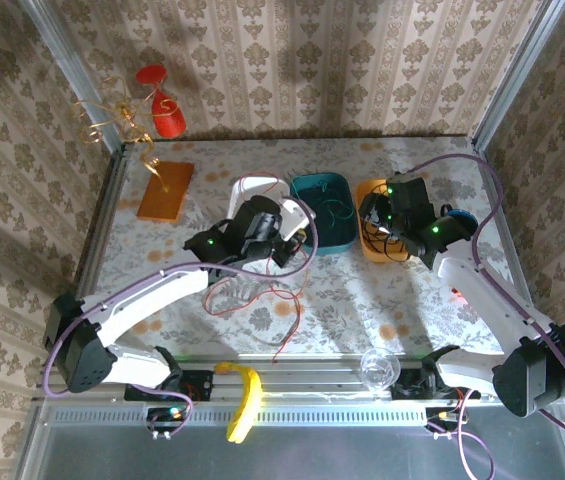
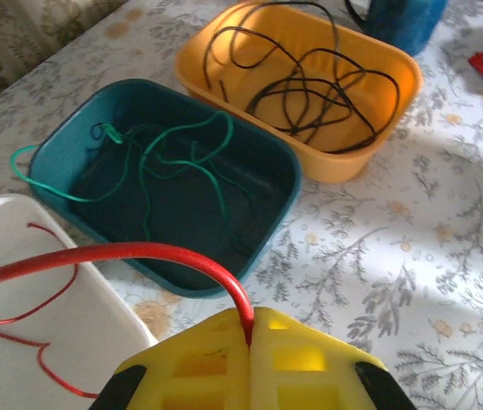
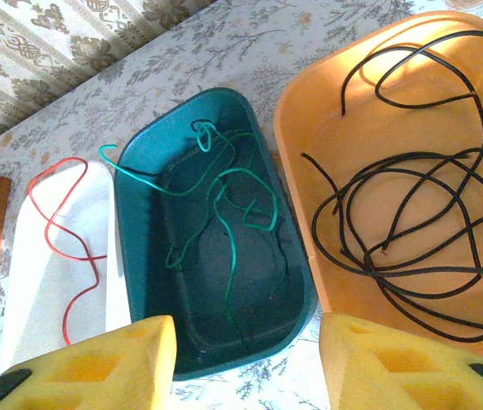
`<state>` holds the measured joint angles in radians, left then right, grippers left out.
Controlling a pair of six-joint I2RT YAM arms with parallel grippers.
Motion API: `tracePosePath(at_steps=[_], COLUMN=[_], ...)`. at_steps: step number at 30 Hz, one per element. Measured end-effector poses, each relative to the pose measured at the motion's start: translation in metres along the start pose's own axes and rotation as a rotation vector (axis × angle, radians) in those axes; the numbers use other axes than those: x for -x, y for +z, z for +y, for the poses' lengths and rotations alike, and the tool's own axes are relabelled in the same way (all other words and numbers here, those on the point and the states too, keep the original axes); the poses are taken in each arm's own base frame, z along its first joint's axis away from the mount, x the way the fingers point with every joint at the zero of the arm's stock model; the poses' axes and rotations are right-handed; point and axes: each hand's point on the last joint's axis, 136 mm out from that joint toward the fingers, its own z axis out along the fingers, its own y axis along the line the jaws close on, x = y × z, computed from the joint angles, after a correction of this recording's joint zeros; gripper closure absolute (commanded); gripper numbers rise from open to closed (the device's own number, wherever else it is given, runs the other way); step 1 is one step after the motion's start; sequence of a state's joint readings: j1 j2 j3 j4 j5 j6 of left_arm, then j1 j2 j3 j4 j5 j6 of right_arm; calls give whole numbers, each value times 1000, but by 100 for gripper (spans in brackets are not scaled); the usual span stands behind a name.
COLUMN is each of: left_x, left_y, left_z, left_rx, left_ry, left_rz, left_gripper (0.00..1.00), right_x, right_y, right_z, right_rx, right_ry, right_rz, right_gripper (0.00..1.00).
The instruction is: Untangle the cables
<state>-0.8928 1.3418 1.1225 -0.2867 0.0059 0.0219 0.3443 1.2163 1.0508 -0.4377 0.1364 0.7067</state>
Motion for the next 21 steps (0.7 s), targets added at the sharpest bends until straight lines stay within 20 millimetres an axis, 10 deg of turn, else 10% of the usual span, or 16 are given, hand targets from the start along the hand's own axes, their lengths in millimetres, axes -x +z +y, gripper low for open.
tracePosePath(at_steps=[10,21], left_x=[38,21], left_y=[-8,46], left_z=[102,162], left_rx=[135,201], left_ry=[-168,-167], left_rz=[-110,-28], left_gripper=[100,100], right_x=[0,0], right_y=[0,-1], right_z=[0,0], right_rx=[0,0], right_ry=[0,0], right_rz=[0,-1], right_gripper=[51,50])
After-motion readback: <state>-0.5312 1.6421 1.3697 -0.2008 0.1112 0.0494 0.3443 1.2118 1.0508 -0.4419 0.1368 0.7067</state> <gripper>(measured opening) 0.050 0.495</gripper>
